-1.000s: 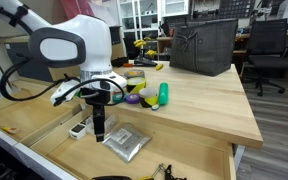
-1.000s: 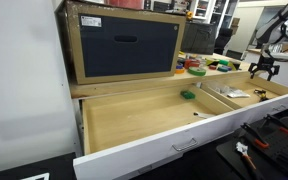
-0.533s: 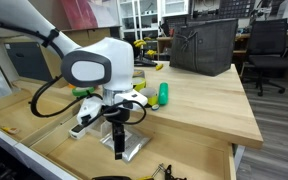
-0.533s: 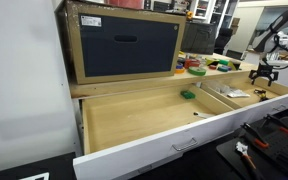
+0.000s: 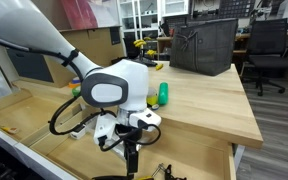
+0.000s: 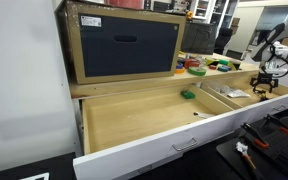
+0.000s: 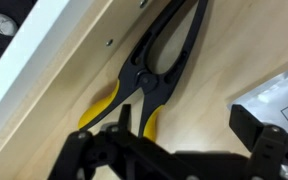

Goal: Remove the black and yellow tool from the open drawer and place it on the counter.

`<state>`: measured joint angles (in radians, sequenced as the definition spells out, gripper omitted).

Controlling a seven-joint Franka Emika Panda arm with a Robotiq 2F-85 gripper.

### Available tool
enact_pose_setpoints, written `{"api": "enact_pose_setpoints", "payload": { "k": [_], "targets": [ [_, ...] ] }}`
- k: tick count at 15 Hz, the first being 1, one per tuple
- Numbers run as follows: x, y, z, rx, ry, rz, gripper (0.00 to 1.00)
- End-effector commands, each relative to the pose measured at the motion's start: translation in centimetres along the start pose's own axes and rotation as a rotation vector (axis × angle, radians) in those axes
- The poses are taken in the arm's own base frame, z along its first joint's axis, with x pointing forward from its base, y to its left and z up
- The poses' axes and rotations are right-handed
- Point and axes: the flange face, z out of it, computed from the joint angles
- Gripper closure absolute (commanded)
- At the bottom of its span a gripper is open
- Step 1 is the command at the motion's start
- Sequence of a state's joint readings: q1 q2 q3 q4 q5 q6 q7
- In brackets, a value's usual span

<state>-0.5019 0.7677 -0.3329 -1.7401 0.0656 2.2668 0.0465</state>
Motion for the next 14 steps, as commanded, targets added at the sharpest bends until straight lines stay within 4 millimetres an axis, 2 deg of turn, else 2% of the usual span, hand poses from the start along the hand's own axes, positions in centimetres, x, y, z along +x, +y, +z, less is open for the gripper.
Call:
{"api": "enact_pose_setpoints", "payload": {
  "k": [1, 5, 6, 7, 9, 14],
  "targets": [
    [1.6, 0.4, 1.4, -0.018, -0.016, 0.009, 0.0],
    [2.6, 0.4, 3.3, -0.033, -0.031, 0.015, 0.0],
    [2.8, 0.4, 3.6, -0.034, -0.032, 0.015, 0.1],
    [2.9, 0.4, 3.8, -0.036, -0.029, 0.012, 0.28],
    [3.2, 0.5, 3.9, -0.034, -0.027, 0.008, 0.44],
    [3.4, 0.5, 2.1, -0.021, 0.004, -0.008, 0.81]
  ]
}}
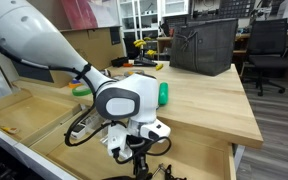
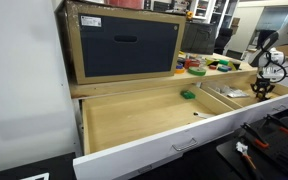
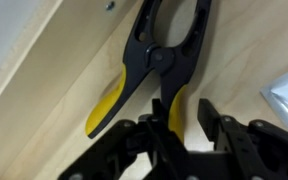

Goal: Remove the black and yellow tool from the open drawer and place it on the counter.

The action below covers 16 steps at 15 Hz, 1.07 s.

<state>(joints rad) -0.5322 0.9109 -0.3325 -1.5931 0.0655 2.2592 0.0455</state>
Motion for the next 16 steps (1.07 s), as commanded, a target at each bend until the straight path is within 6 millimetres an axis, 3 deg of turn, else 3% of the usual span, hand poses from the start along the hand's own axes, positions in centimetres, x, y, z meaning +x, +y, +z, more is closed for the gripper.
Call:
{"api": "enact_pose_setpoints", "payload": {
  "k": [1, 3, 11, 13, 16],
  "targets": [
    [0.2, 0.3, -1.6, 0.012, 0.012, -0.013, 0.88],
    [0.0, 0.3, -2.1, 0.011, 0.023, -0.017, 0.99],
    [-0.8, 0.8, -3.4, 0.027, 0.039, -0.027, 0.96],
    [-1.3, 1.3, -4.6, 0.04, 0.038, -0.043, 0.96],
    [-2.5, 2.7, -7.8, 0.062, 0.062, -0.082, 0.96]
  ]
}}
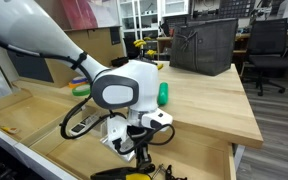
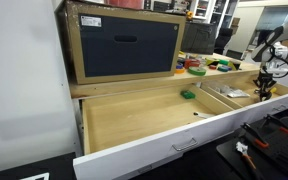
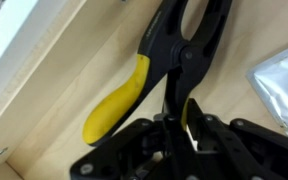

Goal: Remove the black and yellow tool from the open drawer and place it on the counter.

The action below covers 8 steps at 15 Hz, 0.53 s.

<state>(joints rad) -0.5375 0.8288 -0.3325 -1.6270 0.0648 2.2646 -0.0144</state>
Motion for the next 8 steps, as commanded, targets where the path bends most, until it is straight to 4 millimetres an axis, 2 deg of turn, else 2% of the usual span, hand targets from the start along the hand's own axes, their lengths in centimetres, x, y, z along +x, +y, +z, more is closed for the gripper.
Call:
{"api": "enact_pose_setpoints", "payload": {
  "k": [1, 5, 8],
  "targets": [
    [-2.5, 1.8, -5.5, 0.052, 0.02, -0.053, 0.96],
    [-3.0, 3.8, -10.6, 0.101, 0.043, -0.024, 0.96],
    [-2.9, 5.2, -13.5, 0.141, 0.007, 0.042, 0.96]
  ]
}}
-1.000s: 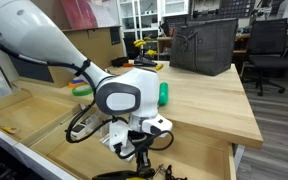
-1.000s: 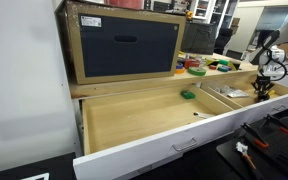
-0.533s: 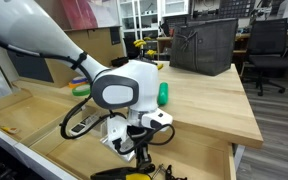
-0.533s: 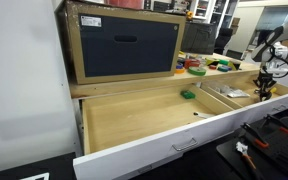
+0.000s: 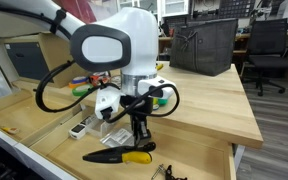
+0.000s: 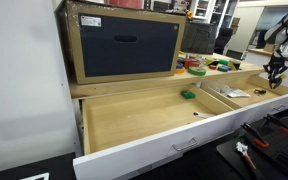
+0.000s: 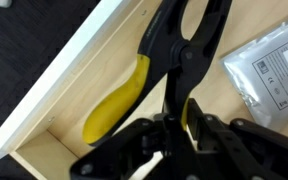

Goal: Remove the black and yellow tool from the open drawer and place it on the counter.

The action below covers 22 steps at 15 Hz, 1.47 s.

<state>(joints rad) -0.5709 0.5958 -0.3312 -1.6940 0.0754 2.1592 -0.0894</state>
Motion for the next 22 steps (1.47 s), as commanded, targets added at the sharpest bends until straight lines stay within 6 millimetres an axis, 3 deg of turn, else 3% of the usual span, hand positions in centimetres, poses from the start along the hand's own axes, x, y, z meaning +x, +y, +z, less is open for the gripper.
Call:
{"api": "enact_pose_setpoints", "payload": {
  "k": [1, 8, 15, 19, 22],
  "targets": [
    [-0.4, 1.0, -3.5, 0.077, -0.059, 0.079, 0.96],
    [1.8, 0.4, -7.4, 0.188, -0.128, 0.283, 0.96],
    [4.8, -2.5, -14.0, 0.22, 0.022, 0.339, 0.96],
    [5.9, -3.9, -16.2, 0.235, 0.054, 0.41, 0.96],
    [5.6, -6.2, -17.2, 0.241, 0.082, 0.378, 0.96]
  ]
}}
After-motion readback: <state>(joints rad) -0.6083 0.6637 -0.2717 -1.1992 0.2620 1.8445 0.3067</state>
